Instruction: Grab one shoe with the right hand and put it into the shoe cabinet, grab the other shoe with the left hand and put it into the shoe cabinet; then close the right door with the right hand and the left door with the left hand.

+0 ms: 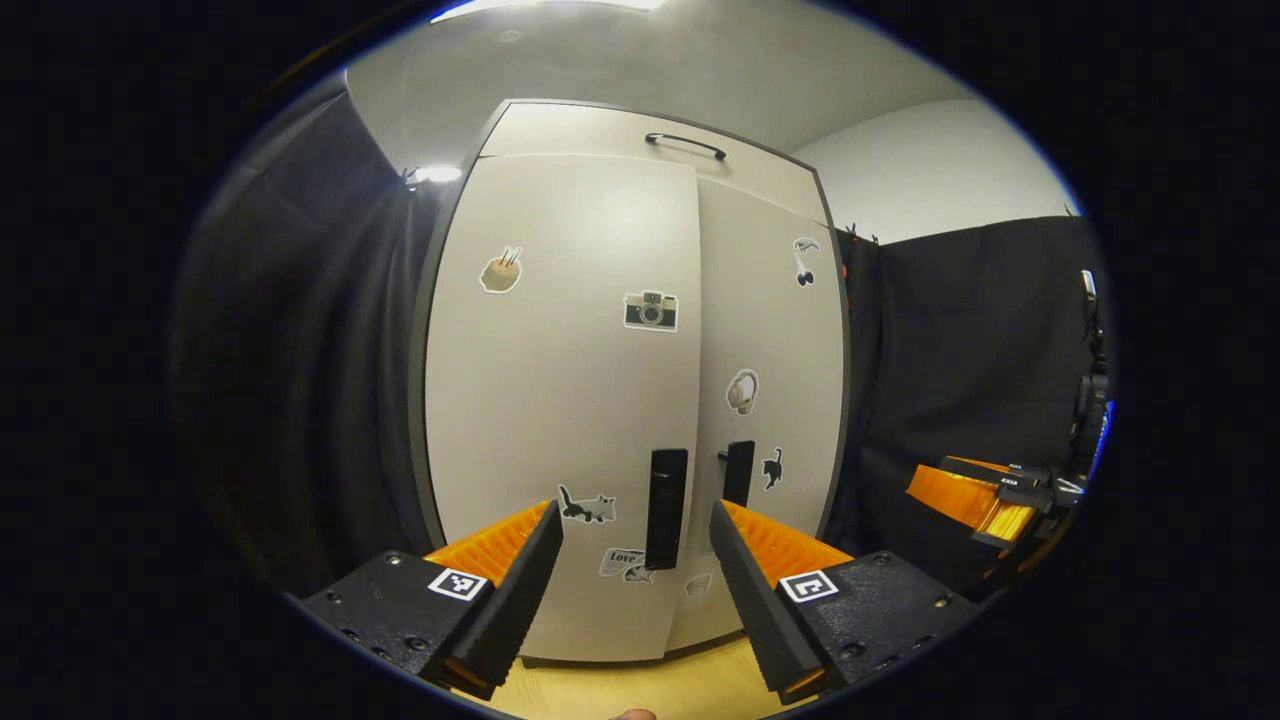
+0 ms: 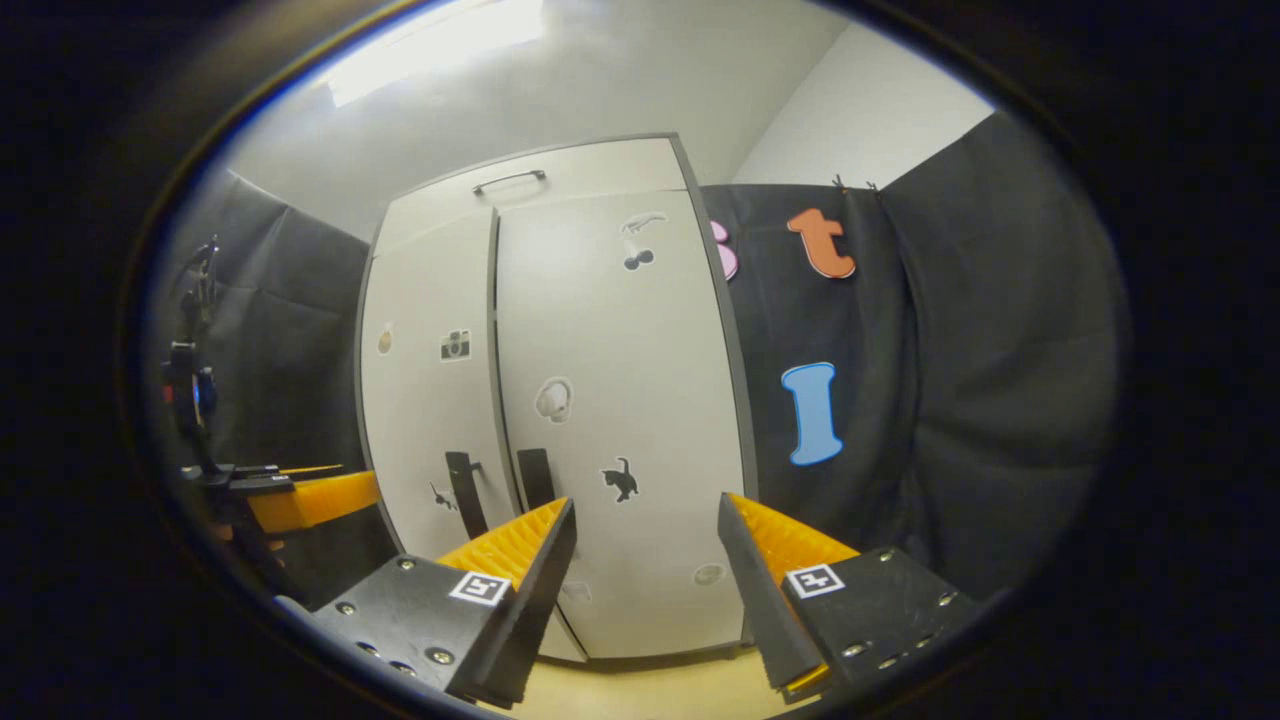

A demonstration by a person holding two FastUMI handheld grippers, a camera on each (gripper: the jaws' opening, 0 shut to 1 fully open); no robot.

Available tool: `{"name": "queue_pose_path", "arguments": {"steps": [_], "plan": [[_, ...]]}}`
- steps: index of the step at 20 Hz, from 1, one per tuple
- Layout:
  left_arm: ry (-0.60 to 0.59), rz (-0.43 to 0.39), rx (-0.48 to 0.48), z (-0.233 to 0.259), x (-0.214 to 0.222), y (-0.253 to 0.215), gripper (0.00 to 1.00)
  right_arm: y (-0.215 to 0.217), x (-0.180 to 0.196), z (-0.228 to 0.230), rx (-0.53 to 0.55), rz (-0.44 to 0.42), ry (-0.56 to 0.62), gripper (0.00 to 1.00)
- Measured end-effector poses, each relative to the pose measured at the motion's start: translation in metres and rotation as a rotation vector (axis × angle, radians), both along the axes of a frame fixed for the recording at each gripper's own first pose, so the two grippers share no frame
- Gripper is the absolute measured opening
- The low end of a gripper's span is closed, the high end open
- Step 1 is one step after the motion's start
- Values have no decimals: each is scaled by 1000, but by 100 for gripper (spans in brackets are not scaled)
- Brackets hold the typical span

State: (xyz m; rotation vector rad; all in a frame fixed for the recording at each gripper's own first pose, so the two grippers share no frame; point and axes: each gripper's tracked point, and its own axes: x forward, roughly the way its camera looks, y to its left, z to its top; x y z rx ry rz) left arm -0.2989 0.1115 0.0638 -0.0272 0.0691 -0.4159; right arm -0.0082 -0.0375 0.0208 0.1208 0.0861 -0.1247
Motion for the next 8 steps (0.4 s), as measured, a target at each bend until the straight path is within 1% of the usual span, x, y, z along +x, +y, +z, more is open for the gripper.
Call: {"name": "queue_pose_path", "arguments": {"steps": [5,8], "plan": [[4,-53,-6,-2,-2,-9,91,-4,-18,4,-18,-60,-7,85],[-6,-66,2,-1,-1,-16,91,-9,-27,9,-20,-81,-16,85]]}}
